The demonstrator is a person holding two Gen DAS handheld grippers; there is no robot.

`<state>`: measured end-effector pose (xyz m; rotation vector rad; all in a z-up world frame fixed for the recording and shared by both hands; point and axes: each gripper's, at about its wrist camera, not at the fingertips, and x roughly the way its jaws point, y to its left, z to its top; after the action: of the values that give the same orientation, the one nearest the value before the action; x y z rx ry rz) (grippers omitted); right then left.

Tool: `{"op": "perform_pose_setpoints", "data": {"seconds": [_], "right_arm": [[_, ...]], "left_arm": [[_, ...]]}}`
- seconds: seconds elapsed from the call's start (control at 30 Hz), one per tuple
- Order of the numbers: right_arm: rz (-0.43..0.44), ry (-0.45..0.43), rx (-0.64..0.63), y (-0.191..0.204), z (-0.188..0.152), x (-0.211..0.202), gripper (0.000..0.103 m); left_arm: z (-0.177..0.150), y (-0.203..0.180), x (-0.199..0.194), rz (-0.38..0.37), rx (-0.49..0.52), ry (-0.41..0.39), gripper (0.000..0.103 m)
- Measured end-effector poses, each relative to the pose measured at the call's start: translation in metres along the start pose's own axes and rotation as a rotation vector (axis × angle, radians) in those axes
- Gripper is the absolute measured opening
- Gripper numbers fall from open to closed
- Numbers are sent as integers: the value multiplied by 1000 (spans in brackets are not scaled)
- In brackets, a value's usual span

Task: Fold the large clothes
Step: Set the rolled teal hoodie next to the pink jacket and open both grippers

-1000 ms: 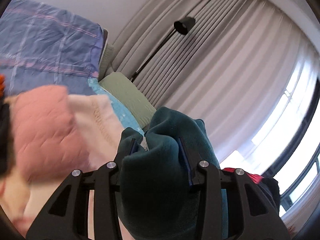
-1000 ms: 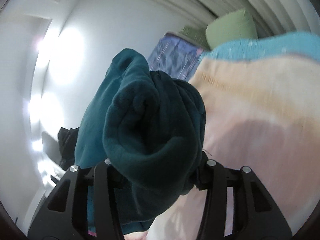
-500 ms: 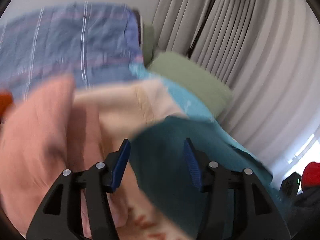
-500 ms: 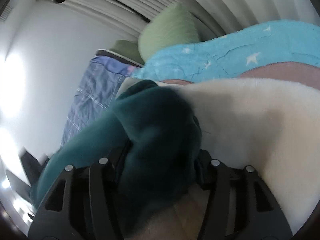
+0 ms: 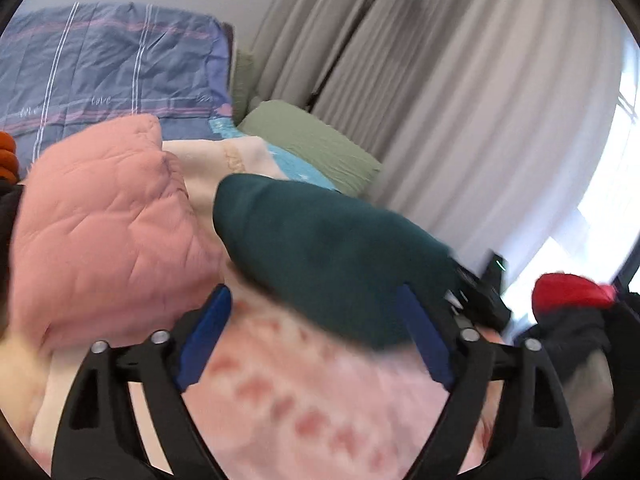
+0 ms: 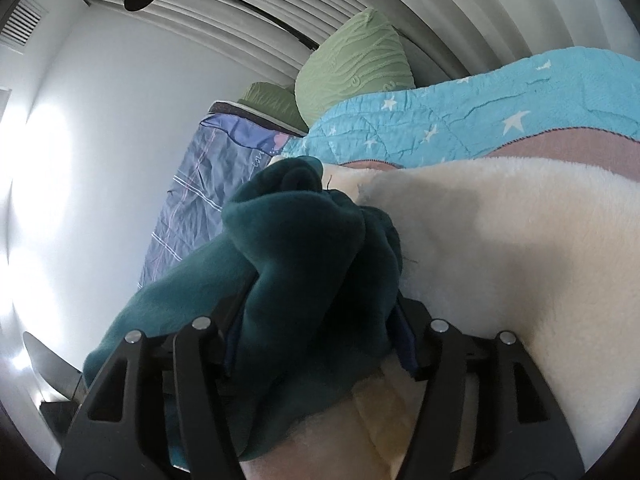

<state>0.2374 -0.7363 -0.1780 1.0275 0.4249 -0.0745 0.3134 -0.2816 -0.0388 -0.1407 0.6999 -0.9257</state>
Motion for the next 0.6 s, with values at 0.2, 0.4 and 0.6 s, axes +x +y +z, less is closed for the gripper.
{"op": "perform_pose_setpoints", "data": {"seconds": [0.2, 0.4, 0.6], "right_arm": [[-78, -39, 85, 32, -7, -69, 96], [-77, -44, -212, 118, -55, -146, 96], [-44, -27, -521, 199, -157, -203, 96]], "left_arm": [[-48, -27, -82, 37, 100, 12, 95], [-64, -48, -130, 107, 147, -41, 100], [-83, -75, -173, 153, 121, -82, 101]]}}
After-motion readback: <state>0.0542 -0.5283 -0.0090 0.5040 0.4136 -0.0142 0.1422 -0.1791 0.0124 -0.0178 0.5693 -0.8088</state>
